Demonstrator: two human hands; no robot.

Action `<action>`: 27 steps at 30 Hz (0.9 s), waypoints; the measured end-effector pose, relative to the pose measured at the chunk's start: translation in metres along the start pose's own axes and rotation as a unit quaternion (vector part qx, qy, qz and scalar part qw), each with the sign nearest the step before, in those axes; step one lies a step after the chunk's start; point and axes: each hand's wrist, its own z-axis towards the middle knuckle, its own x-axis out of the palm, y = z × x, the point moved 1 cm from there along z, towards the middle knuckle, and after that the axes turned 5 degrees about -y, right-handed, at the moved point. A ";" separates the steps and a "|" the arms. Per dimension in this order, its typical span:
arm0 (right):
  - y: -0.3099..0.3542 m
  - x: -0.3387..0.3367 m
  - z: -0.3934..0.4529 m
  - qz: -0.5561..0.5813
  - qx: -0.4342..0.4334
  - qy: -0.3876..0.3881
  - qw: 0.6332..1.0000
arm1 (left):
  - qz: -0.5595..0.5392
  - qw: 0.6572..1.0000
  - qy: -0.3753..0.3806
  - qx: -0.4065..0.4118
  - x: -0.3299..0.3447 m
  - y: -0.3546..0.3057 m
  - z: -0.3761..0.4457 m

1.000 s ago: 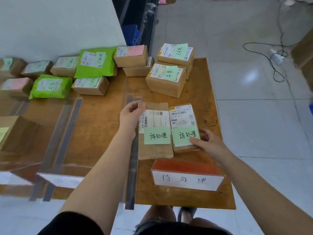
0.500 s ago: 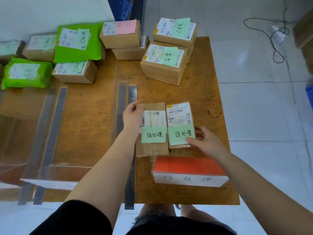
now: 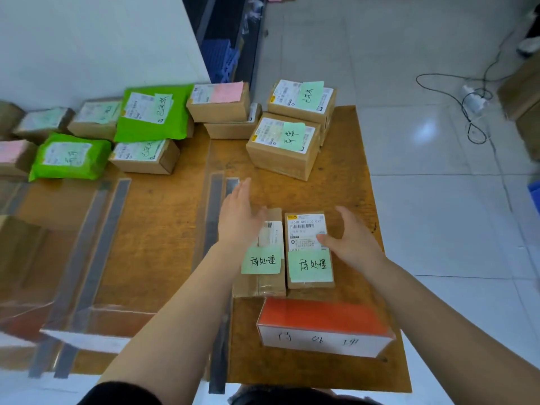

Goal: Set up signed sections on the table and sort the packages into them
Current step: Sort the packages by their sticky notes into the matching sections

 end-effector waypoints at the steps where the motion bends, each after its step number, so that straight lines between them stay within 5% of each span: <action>1: 0.007 -0.007 0.009 -0.001 -0.013 -0.011 1.000 | -0.001 1.000 -0.005 0.007 -0.004 -0.006 0.007; 13: 0.075 -0.062 0.146 -0.002 -0.102 -0.098 0.990 | -0.061 0.998 -0.026 0.002 -0.008 -0.057 0.110; 27: 0.101 -0.061 0.279 -0.016 -0.082 -0.106 0.991 | -0.056 0.996 0.011 -0.073 0.043 -0.043 0.203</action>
